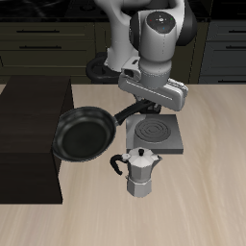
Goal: Place the frypan on top of the shelf
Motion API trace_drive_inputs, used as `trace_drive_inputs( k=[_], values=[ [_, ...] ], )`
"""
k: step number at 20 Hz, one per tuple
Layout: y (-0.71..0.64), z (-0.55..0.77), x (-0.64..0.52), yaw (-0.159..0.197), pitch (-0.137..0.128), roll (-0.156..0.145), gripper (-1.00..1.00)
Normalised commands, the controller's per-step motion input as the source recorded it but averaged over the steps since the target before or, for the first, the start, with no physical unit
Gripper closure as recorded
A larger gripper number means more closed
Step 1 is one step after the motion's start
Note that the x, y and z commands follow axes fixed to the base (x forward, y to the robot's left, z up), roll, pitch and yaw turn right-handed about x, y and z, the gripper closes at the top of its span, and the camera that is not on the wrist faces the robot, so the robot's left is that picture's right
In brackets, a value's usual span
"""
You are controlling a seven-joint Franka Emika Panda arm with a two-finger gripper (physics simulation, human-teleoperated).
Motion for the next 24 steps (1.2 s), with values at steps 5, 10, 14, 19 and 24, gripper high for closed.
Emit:
trace_drive_inputs(
  k=[5,10,14,19,24],
  values=[
    [0.13,0.06,-0.17,0.007,-0.004,0.033,1.00],
    [0.11,0.07,-0.19,0.023,-0.001,0.029,1.00],
    [0.14,0.05,-0.18,0.029,-0.008,0.020,1.00],
    [0.07,0.05,-0.13,0.009,-0.002,0.027,1.00],
    [0.11,0.02,-0.09,0.012,-0.005,0.028,1.00]
  ],
)
